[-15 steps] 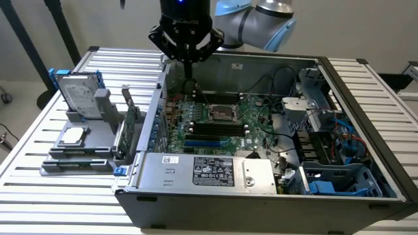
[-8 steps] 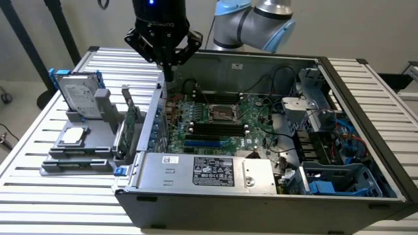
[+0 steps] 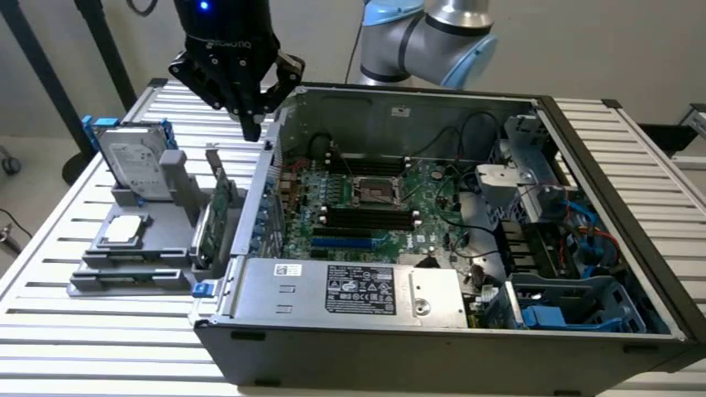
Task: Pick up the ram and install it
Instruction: 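Reach for the ram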
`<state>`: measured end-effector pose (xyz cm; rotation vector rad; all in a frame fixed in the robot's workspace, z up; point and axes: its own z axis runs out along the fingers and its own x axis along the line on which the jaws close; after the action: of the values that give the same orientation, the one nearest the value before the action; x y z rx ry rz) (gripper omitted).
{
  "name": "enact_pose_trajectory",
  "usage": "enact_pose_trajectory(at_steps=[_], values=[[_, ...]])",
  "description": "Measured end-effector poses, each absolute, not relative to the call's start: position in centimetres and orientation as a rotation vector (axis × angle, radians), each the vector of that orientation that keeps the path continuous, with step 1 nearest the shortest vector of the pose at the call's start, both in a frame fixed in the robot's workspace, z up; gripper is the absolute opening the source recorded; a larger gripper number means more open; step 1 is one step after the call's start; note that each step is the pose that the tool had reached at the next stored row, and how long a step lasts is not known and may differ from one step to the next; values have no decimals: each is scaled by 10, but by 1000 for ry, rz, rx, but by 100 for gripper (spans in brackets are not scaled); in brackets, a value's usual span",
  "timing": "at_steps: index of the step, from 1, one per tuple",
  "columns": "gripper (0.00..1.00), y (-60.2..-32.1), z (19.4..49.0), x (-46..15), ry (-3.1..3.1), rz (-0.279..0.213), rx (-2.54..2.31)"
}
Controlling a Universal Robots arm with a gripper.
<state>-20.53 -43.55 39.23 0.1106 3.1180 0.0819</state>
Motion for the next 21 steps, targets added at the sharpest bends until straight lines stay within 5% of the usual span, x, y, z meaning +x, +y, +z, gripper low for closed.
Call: enact_pose_trajectory(at_steps=[21], values=[[11,-461,388,-301,3118,86,110]])
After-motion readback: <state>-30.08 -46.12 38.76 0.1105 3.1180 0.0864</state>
